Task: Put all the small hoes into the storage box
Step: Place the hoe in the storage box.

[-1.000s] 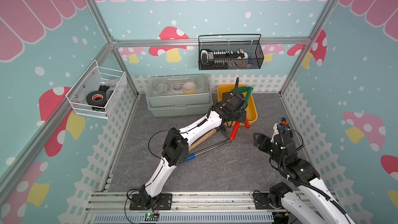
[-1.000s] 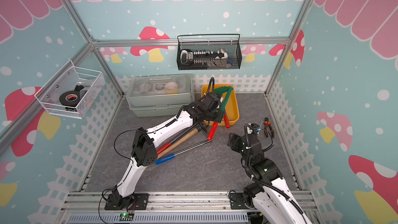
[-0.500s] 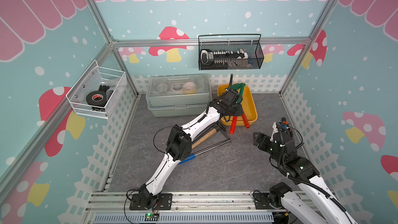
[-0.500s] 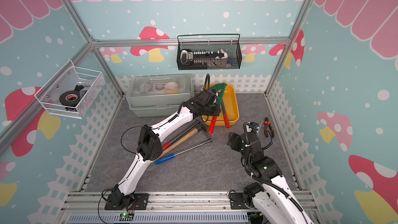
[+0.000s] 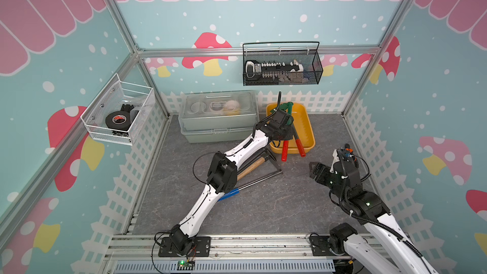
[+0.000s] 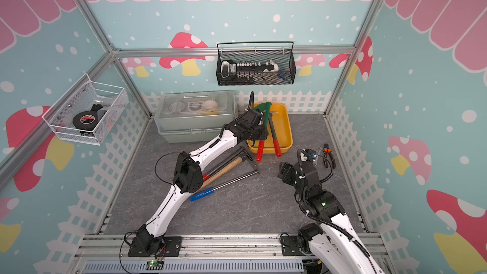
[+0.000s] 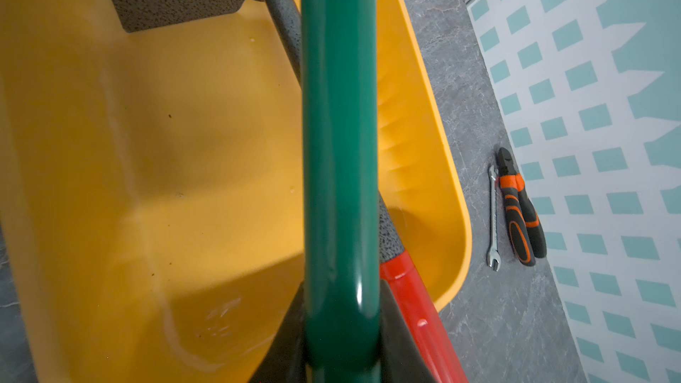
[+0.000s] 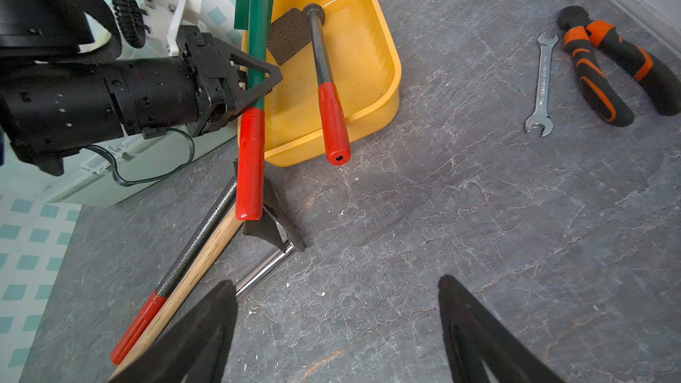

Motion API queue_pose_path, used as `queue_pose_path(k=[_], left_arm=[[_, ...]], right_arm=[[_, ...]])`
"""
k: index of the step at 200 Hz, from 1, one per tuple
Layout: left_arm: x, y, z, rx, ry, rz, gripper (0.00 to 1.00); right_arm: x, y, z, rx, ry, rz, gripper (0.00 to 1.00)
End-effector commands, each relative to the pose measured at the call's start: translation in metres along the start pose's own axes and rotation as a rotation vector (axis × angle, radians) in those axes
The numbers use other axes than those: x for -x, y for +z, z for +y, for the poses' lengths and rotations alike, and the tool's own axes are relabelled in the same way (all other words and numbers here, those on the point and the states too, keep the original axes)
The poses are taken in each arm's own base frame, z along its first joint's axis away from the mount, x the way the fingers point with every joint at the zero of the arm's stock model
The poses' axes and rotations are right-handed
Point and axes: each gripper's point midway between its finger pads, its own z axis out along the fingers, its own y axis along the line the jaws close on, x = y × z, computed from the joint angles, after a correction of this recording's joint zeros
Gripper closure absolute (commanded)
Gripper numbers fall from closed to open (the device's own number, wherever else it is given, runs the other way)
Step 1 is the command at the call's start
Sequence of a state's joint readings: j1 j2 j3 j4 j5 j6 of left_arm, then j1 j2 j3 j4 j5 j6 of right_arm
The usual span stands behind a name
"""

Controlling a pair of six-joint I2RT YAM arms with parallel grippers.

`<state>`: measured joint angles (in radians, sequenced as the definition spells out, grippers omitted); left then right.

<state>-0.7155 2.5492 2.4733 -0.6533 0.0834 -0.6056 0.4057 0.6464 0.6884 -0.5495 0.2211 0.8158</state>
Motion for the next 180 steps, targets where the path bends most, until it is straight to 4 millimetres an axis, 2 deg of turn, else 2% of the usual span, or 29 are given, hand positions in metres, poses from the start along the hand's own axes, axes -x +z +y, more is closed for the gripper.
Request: queue_pose_path(k=[1, 99, 180], left_arm=[[0.044, -0.009, -0.007, -0.067, -0.05, -0.128, 1.0], [0.042, 0.021, 0.01, -0.095, -0.177, -0.137, 1.0], [0.026, 0.045, 0.025, -0.09, -0.234, -0.108, 1.0]], right_arm=[[0.002, 0.001, -0.004, -0.015, -0.002, -0.015, 0.15], [-0.003, 0.003, -0.006, -0.019, -0.006, -0.003, 0.15], [-0.003, 0.002, -0.007, -0.017, -0.008, -0.006, 0.15]])
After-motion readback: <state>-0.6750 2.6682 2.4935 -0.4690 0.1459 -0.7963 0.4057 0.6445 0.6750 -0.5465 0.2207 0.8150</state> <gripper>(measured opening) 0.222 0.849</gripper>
